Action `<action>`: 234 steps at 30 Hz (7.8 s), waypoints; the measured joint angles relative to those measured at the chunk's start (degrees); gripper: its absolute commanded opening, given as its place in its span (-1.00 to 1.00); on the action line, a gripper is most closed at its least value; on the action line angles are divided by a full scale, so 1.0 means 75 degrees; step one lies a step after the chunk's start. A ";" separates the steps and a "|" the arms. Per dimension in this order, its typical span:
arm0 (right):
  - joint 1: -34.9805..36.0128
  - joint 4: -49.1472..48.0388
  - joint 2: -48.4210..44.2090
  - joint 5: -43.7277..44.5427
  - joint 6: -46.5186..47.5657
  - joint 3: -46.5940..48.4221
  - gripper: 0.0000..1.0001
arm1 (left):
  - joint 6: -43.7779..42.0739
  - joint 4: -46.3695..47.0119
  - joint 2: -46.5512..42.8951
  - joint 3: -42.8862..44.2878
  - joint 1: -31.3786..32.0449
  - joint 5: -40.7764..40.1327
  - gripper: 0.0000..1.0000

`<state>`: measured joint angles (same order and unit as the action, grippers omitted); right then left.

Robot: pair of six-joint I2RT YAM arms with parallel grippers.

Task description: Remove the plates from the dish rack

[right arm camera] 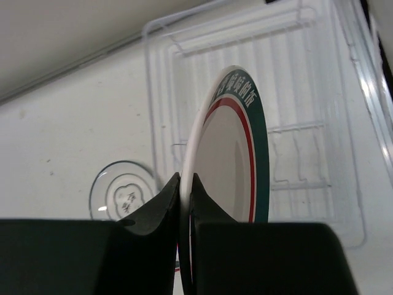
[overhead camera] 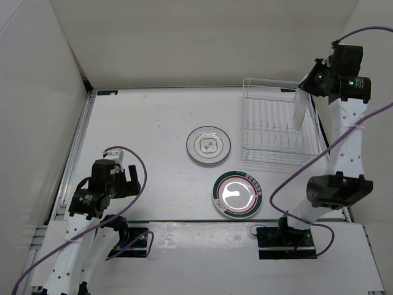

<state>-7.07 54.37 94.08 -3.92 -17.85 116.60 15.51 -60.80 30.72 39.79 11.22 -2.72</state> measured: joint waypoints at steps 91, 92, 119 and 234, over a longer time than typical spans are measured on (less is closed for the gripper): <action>1.1908 0.2766 0.2882 0.9168 -0.6913 -0.5604 0.41 | -0.0003 0.0000 0.0297 -0.0003 0.0000 0.0085 1.00; 1.1911 0.2766 0.2882 0.9151 -0.6904 -0.5584 0.44 | -0.0003 0.0000 0.0297 -0.0003 0.0000 0.0085 1.00; 1.1546 0.0647 0.1276 0.7248 -0.2876 -0.6566 0.65 | -0.0003 0.0003 0.0291 -0.0003 0.0000 0.0087 1.00; 0.2894 -0.1049 -0.6645 0.0883 -0.0487 -0.9436 0.81 | -0.0006 0.0111 0.0527 -0.0012 0.0000 0.0213 1.00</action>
<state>14.63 46.50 44.25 2.70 -21.50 45.82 15.46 -59.96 34.68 39.70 11.22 -1.13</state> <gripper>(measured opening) 0.904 1.000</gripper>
